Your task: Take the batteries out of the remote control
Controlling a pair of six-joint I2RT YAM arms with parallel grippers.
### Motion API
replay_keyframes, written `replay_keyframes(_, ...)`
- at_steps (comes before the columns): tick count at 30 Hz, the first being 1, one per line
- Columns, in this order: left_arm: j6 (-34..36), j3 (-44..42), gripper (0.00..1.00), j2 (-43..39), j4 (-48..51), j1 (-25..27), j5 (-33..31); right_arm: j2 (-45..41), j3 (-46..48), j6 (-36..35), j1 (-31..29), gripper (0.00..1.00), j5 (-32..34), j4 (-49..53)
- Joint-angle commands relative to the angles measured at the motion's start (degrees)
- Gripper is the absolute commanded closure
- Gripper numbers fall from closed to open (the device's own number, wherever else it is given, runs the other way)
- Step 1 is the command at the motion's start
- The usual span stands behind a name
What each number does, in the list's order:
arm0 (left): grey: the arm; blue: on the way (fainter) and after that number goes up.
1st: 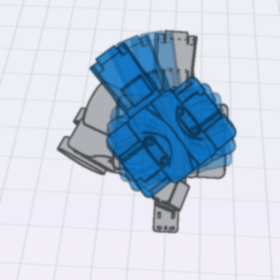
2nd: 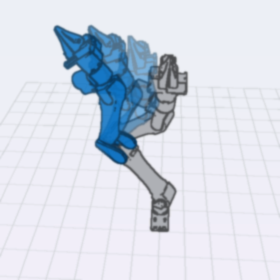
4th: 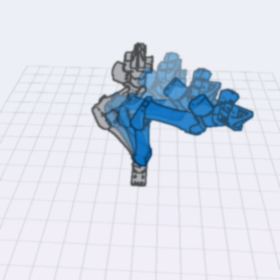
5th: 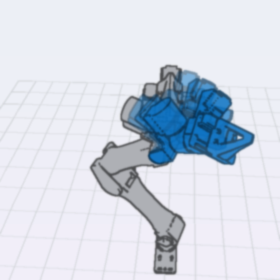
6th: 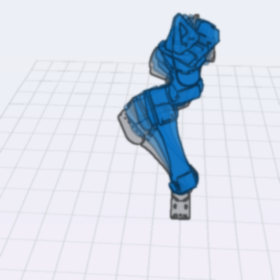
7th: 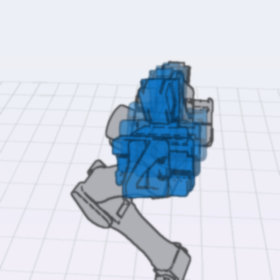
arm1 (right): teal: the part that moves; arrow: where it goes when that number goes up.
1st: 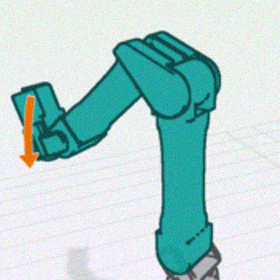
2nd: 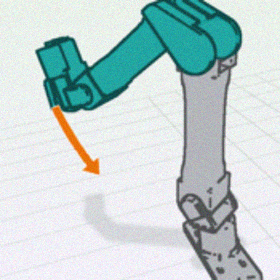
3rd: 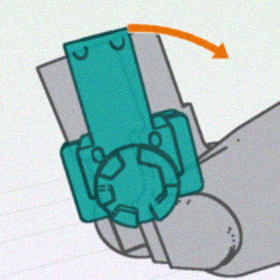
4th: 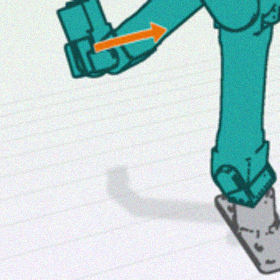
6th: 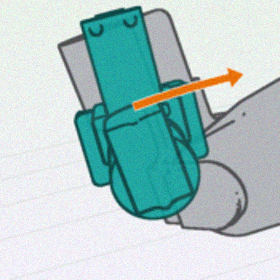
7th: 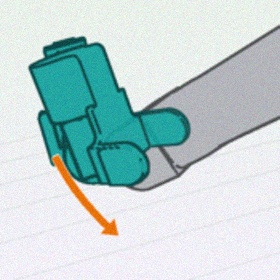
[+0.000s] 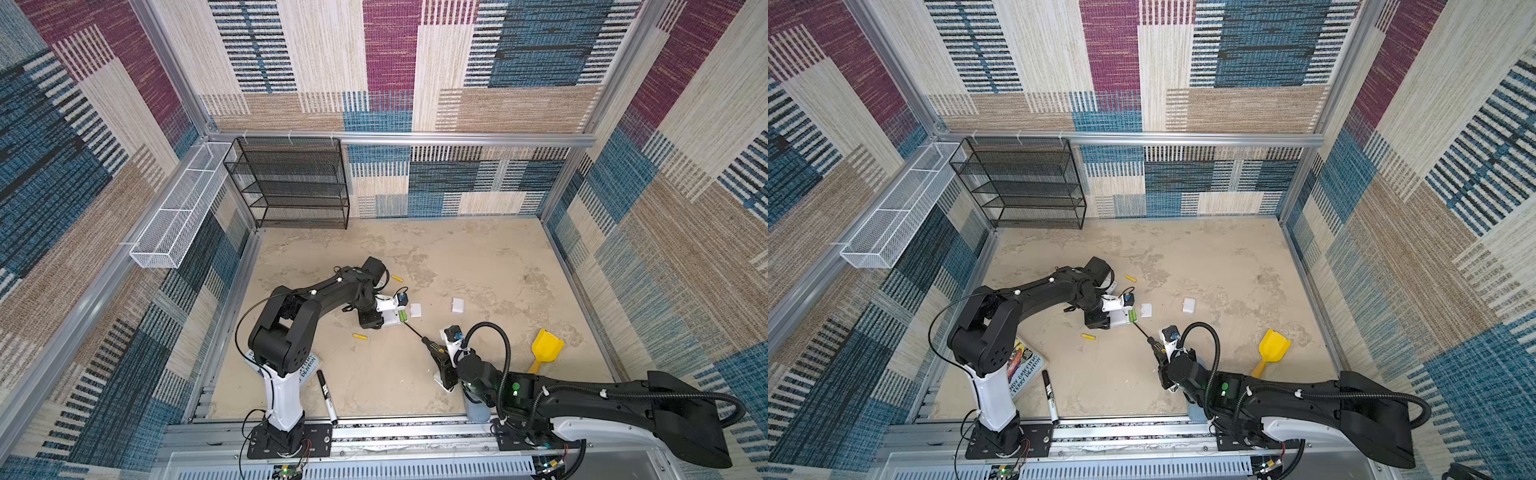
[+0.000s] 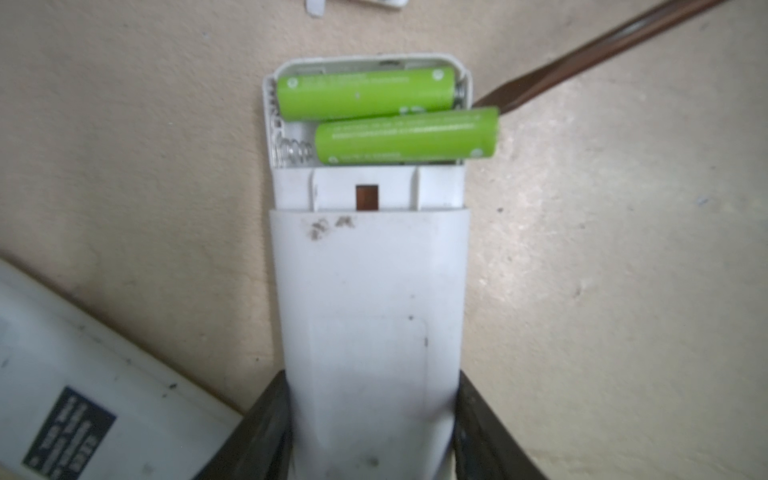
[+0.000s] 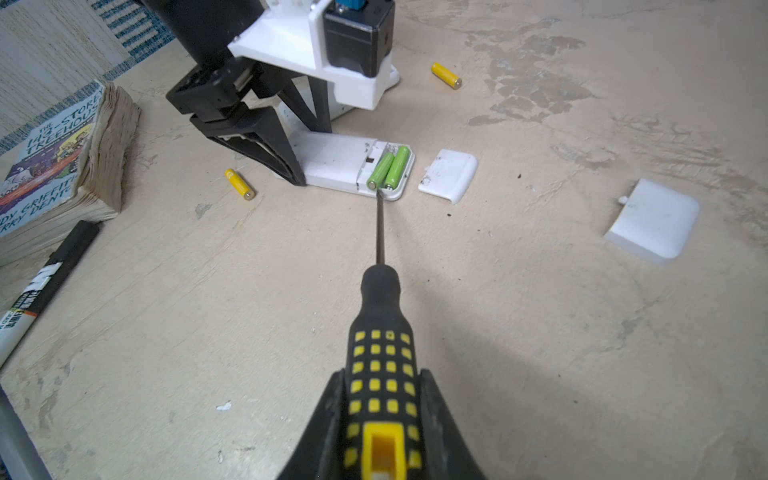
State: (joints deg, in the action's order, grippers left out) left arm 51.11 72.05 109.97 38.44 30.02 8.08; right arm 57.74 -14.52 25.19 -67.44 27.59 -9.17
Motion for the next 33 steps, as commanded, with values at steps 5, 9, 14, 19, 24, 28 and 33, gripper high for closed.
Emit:
replay_keyframes(5, 0.7, -1.2, 0.58, 0.9, 10.3, 0.0, -0.9, 1.8, -1.1, -2.7, 0.0, 1.00, -1.6, -5.0)
replay_keyframes(9, 0.7, -1.5, 0.59, 0.9, 10.3, 0.0, -0.9, 1.1, -1.3, -2.7, 0.1, 1.00, 0.3, -5.0)
replay_keyframes(14, 0.7, -1.5, 0.59, 0.9, 10.3, 0.0, -1.0, 0.8, -1.4, -2.5, 0.9, 1.00, 1.7, -3.7)
replay_keyframes(19, 0.5, -1.5, 0.60, 0.8, 10.3, 0.0, -1.1, 2.2, -2.0, -3.1, 1.2, 1.00, 0.2, -3.7)
replay_keyframes(24, -0.9, -1.4, 0.60, 0.8, 10.3, 0.1, -1.0, 2.2, -2.9, -4.0, 1.2, 1.00, -1.6, -4.3)
replay_keyframes(28, -3.3, -1.2, 0.61, 0.7, 10.7, 0.3, -1.5, 1.4, -4.6, -4.8, 1.2, 1.00, -1.0, -2.7)
replay_keyframes(33, -8.0, -1.1, 0.61, 0.4, 11.2, 0.7, -2.0, 4.0, -7.2, -2.6, 1.2, 1.00, -1.5, 0.6)
